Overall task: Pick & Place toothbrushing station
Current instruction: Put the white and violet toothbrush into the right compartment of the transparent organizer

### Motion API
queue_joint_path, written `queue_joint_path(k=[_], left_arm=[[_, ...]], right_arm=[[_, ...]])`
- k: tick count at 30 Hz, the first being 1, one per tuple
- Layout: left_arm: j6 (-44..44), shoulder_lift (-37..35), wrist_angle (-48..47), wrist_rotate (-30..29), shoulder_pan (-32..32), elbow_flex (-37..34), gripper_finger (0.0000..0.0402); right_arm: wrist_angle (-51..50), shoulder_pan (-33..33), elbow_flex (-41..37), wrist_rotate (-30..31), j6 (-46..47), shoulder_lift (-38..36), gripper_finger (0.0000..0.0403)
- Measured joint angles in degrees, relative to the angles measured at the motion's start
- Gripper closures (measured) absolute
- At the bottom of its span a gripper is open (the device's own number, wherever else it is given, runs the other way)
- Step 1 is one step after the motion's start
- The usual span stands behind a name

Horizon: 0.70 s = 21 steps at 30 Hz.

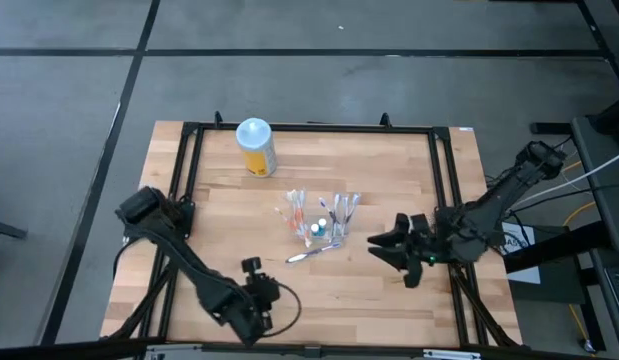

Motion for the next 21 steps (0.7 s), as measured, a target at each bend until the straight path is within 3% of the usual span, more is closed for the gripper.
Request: queue_joint_path(k=[11,16,21], left_arm=[[0.8,8.9,6.0,1.0,8.9,-1.1,0.0209],[1.5,10.0,6.4,-2.3,12.4,-1.1,0.0212],[6.1,12.0,11.4,0.7,15.9,-1.1,0.0224]], right_arm=[[0.0,12.0,5.6,12.3,-5.2,0.0,0.0246],[0.0,16.4,7.7,18.0,-7.1,0.7,0.0246],[0.0,18.9,9.5,20.7,-7.9,2.2,0.0246]])
